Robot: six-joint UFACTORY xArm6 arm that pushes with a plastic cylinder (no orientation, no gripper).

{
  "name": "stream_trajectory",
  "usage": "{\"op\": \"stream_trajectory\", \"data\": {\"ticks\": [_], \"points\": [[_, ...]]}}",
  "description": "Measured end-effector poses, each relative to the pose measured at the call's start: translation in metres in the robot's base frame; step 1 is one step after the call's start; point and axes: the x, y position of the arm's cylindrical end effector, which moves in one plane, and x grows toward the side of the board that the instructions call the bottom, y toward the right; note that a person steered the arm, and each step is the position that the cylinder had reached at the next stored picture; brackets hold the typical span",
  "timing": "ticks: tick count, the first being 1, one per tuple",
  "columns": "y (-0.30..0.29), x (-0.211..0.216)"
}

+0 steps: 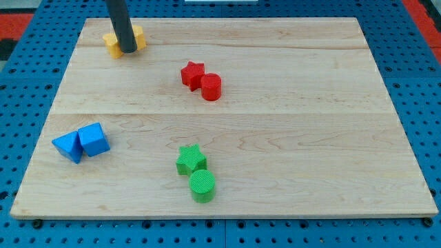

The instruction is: Push the yellow heart into the yellow hexagon

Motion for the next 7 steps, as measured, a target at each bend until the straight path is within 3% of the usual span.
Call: {"op": "stream_trajectory", "data": {"ticks": [2, 3, 4, 7], "points": [[0.004, -0.014], [-0.024, 0.036], [-0.068, 0.026], [-0.015, -0.011]]}}
